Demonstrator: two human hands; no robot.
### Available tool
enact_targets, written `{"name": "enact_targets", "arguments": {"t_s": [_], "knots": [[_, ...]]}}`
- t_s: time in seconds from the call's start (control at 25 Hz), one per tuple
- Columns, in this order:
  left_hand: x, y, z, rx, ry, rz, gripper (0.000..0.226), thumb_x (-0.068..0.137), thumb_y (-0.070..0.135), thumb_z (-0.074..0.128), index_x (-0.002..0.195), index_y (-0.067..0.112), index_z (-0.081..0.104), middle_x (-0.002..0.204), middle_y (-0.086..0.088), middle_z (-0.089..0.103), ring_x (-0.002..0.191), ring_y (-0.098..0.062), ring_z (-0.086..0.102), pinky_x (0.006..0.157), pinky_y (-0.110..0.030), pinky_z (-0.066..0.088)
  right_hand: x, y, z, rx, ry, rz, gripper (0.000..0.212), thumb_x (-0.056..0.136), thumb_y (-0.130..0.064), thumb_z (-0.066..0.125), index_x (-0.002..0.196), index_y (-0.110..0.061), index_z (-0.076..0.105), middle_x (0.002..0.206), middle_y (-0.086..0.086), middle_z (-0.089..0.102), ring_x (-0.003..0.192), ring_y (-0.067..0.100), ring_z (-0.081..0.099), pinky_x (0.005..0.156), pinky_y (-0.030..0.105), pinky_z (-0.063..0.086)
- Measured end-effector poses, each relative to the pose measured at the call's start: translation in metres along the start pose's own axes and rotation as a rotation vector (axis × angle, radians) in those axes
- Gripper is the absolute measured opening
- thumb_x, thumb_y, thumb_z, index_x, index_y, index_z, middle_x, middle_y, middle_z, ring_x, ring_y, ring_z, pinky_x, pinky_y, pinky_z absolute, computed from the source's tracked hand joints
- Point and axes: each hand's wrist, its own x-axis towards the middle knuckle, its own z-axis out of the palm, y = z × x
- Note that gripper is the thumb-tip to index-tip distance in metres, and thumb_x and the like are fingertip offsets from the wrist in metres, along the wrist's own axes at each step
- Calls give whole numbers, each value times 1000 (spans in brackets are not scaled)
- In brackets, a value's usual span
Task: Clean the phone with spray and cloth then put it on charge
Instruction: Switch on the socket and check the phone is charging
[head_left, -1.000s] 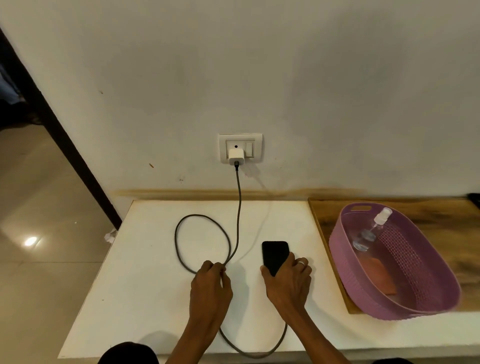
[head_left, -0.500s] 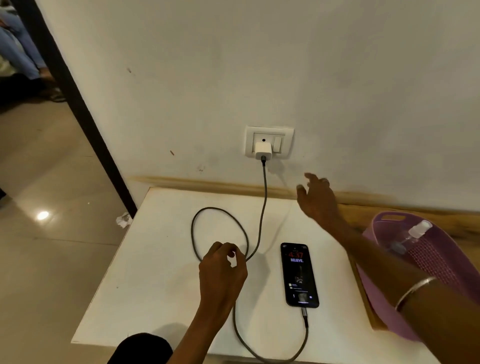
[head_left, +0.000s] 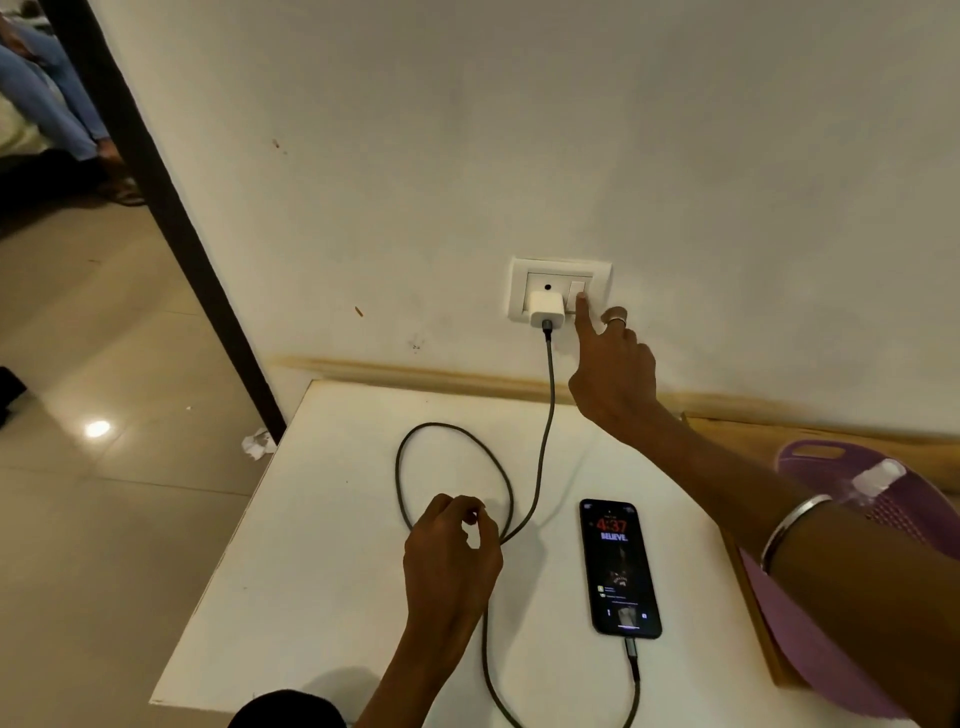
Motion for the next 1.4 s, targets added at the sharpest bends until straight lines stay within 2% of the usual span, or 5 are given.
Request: {"name": "enact_targets", "arguments": {"t_s": [0.32, 0.6, 0.8, 1.04, 1.4], "knots": [[-2, -4, 8, 4, -45, 65, 23, 87, 12, 66, 106, 24, 70, 100, 12, 67, 90, -10, 62, 79, -26, 52, -6, -9, 21, -67, 4, -10, 99, 80, -4, 60, 153, -12, -7, 142, 28, 34, 95, 32, 57, 70, 39, 51], [-4, -12, 15, 16, -50, 141, 27, 84, 9, 67, 108, 22, 70, 102, 11, 67, 92, -10, 60, 70, -11, 43, 4, -3, 38, 24, -120, 38, 98, 85, -9, 60, 152, -32, -6, 133, 31, 42, 63, 24, 49, 56, 34, 39], [-12, -13, 13, -2, -110, 152, 27, 87, 4, 62, 109, 17, 71, 104, 8, 66, 98, -12, 59, 73, -34, 59, 0, 17, 20, 197, -286, -11, 91, 86, -6, 50, 150, -42, -4, 133, 27, 40, 54, 19, 43, 53, 31, 38], [-19, -12, 1, 33, -142, 230, 28, 93, 6, 57, 116, 17, 68, 113, 6, 67, 107, -15, 62, 83, -33, 57, -89, 82, 26, 278, -392, 113, 77, 92, -13, 46, 153, -28, 2, 137, 22, 39, 97, 27, 59, 74, 31, 43], [-20, 17, -6, 203, -379, 300, 45, 105, 20, 36, 148, 8, 36, 157, -8, 32, 149, -18, 20, 120, -26, 14, -208, 101, 30, 502, -353, 175, 67, 94, -13, 44, 153, -17, 12, 157, 9, 22, 144, 29, 24, 115, 41, 27]]}}
